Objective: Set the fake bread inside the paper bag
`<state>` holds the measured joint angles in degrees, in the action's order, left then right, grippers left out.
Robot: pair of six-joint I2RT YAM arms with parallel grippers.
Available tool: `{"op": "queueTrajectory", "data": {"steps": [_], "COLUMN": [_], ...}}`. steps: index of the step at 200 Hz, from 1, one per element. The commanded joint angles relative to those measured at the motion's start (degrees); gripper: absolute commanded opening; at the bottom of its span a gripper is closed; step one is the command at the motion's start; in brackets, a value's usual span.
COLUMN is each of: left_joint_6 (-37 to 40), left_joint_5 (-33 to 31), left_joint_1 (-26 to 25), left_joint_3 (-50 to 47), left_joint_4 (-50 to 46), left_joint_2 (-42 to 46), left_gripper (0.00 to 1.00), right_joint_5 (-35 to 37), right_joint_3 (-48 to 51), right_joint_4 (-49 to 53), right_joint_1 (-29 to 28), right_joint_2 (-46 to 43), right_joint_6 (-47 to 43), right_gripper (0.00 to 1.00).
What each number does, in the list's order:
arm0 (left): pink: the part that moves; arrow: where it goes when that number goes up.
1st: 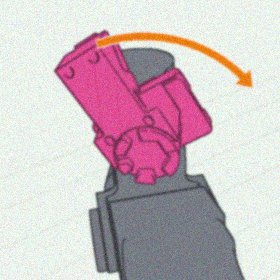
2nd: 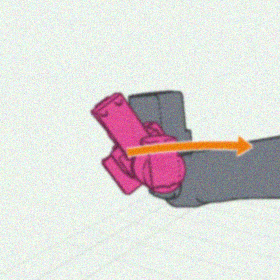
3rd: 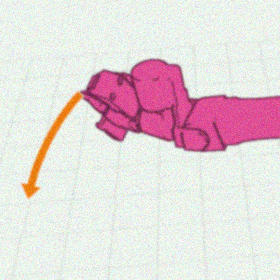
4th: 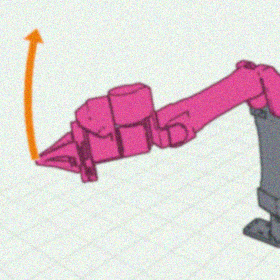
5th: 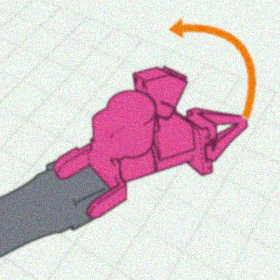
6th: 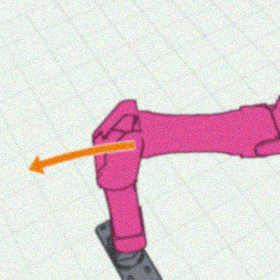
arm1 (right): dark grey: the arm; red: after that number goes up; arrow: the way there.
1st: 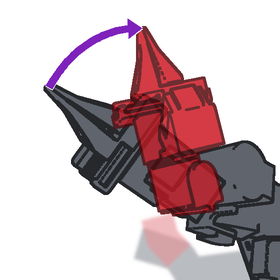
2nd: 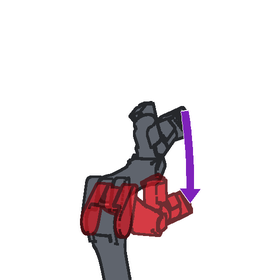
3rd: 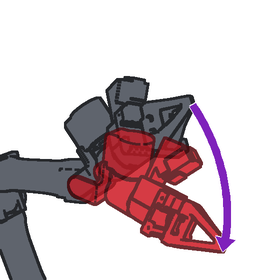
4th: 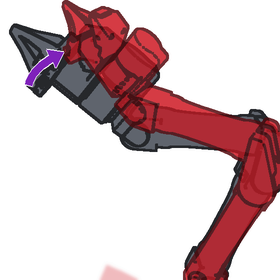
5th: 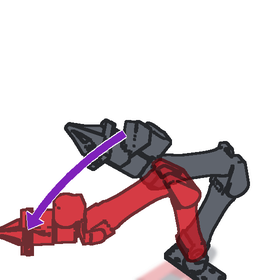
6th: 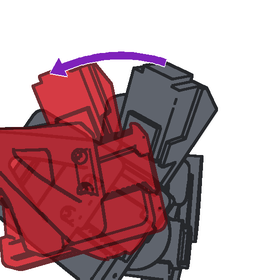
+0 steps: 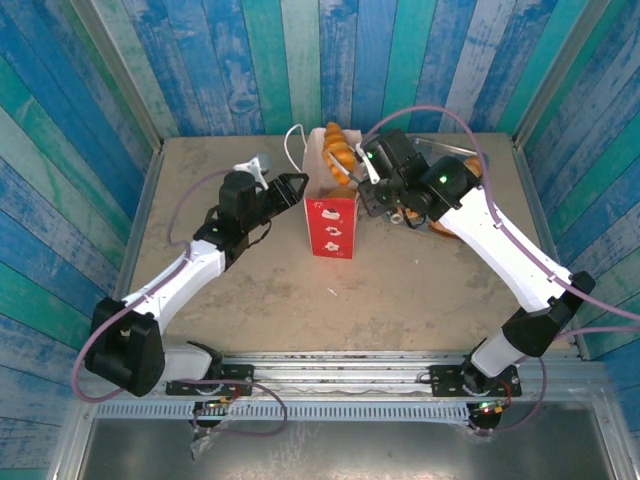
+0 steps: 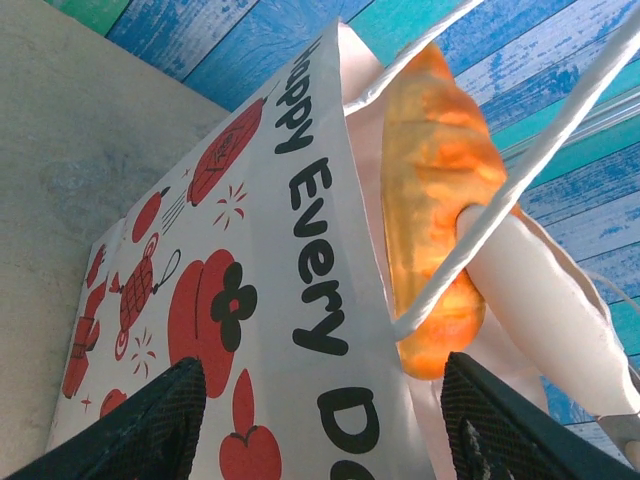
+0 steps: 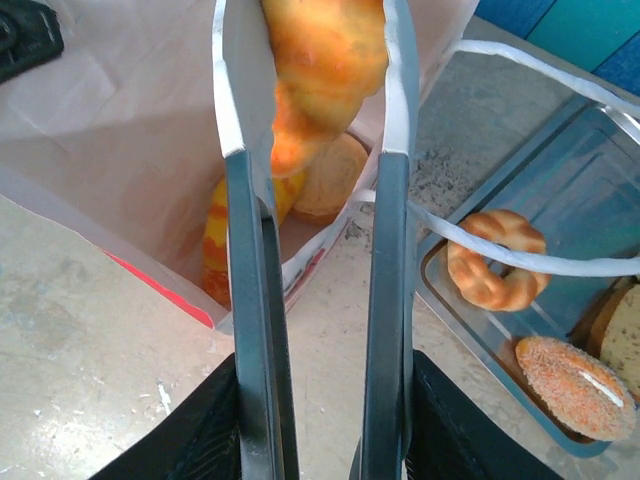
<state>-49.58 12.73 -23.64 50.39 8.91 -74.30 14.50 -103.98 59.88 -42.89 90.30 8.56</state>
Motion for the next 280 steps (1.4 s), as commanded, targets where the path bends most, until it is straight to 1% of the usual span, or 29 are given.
{"op": "queueTrajectory", "data": {"steps": [1,70,131,168,185,190,212,256,280], "left_joint_6": [0.89,0.98,0.80,1.76,2.77,3.08,4.70,9.48,12.10], "left_joint_5": [-1.08,-1.35,-1.22,-2.03,-2.71,-2.79,-4.12,-9.77,-13.55], "left_joint_1": [0.00,-0.01,-0.02,-0.01,-0.04,-0.01,-0.02,0.00,0.00], "left_joint_3": [-0.34,-0.19,-0.20,-0.38,-0.69,-0.78,-1.50,-2.82,-3.90], "left_joint_4": [0.02,-0.38,-0.37,-0.64,-0.72,-0.88,-1.40,-5.19,-7.90], "left_joint_2": [-1.18,-1.02,-0.71,1.35,2.05,3.88,6.56,13.22,17.17], "left_gripper": [0.64,0.64,0.65,0.71,0.76,0.77,0.81,0.89,0.94], "right_joint_5": [1.37,-1.28,0.39,1.72,1.95,1.93,1.65,1.49,1.11], "right_joint_3": [-1.86,-2.67,-3.50,-1.90,-1.42,-1.25,-0.89,-1.56,-1.70], "right_joint_4": [0.41,0.28,-1.14,-3.28,-4.31,-4.73,-6.05,-6.84,-6.75], "right_joint_1": [-0.16,-0.21,-0.09,-0.09,-0.17,-0.11,-0.14,0.28,1.88], "right_joint_2": [0.22,1.29,-0.62,-3.01,-4.17,-4.47,-5.86,-8.22,-10.08], "right_joint_6": [-0.16,-0.21,0.40,0.89,1.16,1.19,1.46,1.88,2.40], "right_gripper": [0.42,0.52,0.52,0.50,0.50,0.50,0.50,0.49,0.49]}}
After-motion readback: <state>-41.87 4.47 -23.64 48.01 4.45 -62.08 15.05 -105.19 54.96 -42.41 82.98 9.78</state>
